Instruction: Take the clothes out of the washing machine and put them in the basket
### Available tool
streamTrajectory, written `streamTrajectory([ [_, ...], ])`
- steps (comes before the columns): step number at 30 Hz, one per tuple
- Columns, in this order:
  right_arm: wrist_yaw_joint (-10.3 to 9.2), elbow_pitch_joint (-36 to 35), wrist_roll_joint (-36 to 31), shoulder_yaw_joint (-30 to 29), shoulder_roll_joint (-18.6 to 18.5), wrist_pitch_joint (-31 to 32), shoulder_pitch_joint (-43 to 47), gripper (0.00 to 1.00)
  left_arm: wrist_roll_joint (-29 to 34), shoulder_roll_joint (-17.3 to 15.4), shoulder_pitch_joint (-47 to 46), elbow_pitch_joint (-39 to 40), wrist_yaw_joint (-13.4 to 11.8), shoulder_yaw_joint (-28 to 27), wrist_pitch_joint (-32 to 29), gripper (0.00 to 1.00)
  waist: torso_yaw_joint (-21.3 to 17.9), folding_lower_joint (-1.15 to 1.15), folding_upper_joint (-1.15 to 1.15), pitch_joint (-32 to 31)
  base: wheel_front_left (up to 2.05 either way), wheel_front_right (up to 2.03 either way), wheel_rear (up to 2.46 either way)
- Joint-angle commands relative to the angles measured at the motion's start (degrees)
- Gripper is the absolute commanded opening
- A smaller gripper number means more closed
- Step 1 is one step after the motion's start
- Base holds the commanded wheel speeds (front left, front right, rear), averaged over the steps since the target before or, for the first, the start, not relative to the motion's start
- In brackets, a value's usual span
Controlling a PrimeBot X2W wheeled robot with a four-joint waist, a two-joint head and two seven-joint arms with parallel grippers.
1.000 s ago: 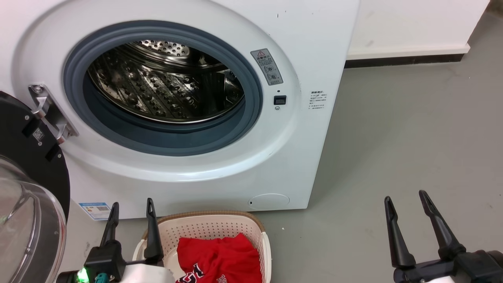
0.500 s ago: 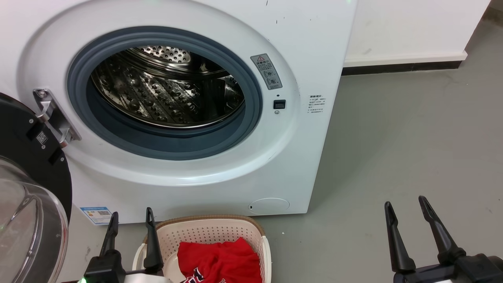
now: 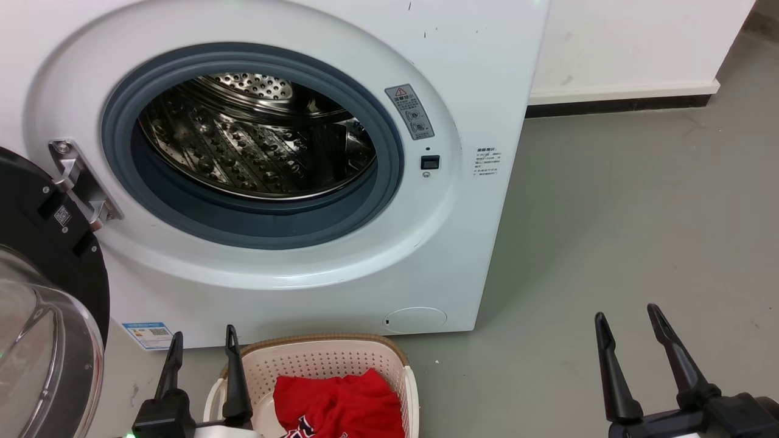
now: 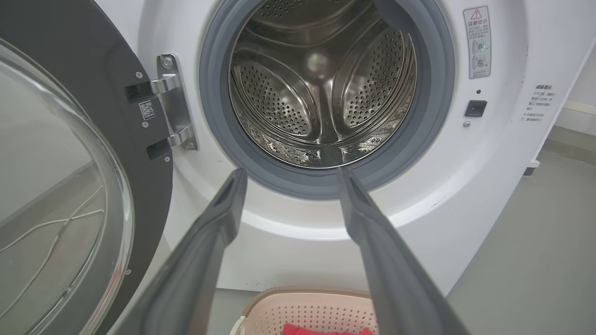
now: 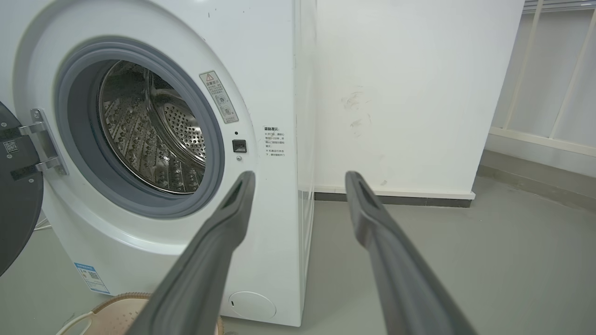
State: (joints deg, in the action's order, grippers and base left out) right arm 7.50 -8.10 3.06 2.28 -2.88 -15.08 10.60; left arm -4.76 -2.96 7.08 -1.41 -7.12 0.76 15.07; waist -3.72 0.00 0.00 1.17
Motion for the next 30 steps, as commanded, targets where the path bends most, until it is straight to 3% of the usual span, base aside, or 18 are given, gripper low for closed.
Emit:
streamTrajectory([
  [1, -0.02, 0.1, 0.2, 0.0, 0.0, -0.1, 0.4, 1.00, 0.3, 0.1, 0.2, -0.1, -0.2, -0.1, 0.2, 1.00, 0.0, 0.00, 0.00, 0.0, 0.00, 0.00, 0.00],
  [2, 0.00, 0.0, 0.0, 0.0, 0.0, 0.0, 0.0, 0.00, 0.1, 0.0, 0.0, 0.0, 0.0, 0.0, 0.0, 0.00, 0.0, 0.00, 0.00, 0.0, 0.00, 0.00, 0.00],
  [7, 0.00, 2.2, 0.5, 0.2, 0.0, 0.2, 0.4, 0.00, -0.6, 0.0, 0.4, -2.2, 0.1, 0.5, -0.3, 0.00, 0.0, 0.00, 0.00, 0.0, 0.00, 0.00, 0.00],
  [30, 0.00, 7.8, 28.3, -0.2, -1.7, 4.6, -4.8, 0.00, -27.4, -1.3, -3.8, -5.3, 4.3, 0.0, -5.1, 0.00, 0.7, 0.00, 0.00, -0.2, 0.00, 0.00, 0.00],
])
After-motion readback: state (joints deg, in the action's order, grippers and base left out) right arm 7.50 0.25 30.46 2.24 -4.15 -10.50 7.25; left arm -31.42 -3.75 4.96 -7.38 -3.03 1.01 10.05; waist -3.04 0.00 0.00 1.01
